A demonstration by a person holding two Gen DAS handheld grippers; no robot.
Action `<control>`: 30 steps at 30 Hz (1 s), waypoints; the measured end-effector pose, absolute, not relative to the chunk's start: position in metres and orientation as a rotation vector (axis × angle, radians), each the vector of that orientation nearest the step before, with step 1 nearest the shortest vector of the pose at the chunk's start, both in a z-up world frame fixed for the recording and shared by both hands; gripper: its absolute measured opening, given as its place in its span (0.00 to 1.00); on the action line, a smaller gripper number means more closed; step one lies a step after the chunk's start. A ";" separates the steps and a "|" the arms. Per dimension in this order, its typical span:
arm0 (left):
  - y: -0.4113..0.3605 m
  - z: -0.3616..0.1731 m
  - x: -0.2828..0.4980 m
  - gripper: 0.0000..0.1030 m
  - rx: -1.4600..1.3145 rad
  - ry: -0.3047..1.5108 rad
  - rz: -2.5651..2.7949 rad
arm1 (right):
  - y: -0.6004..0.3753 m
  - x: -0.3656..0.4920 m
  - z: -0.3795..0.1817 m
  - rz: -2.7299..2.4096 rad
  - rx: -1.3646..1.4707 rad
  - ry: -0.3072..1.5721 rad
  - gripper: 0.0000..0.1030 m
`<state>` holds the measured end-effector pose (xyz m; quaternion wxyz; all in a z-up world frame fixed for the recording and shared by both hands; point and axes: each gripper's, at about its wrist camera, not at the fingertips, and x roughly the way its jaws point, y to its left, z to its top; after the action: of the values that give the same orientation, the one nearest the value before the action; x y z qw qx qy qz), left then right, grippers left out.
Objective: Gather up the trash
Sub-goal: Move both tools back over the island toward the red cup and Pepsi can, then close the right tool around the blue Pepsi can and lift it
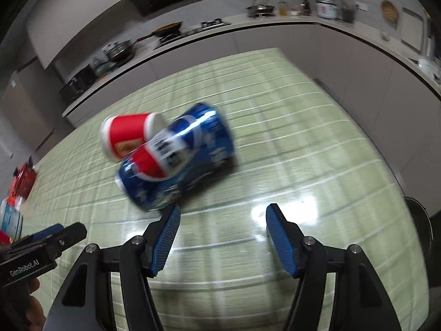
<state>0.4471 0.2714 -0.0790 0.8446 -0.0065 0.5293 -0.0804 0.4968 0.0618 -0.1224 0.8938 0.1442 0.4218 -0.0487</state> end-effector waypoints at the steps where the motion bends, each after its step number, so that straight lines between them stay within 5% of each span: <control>1: 0.270 -0.080 0.448 0.71 -0.010 1.118 -0.174 | 0.060 0.495 -0.120 -0.097 0.304 0.869 0.65; 13: 0.290 -0.078 0.456 0.71 -0.037 1.100 -0.126 | 0.111 0.513 -0.129 0.006 0.272 0.879 0.65; 30: 0.254 -0.090 0.467 0.71 -0.005 1.116 -0.182 | 0.025 0.509 -0.120 -0.158 0.333 0.838 0.65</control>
<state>0.4669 0.2540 -0.0895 0.8444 -0.0023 0.5287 -0.0861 0.5093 0.0249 -0.1201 0.8971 0.1608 0.4045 -0.0761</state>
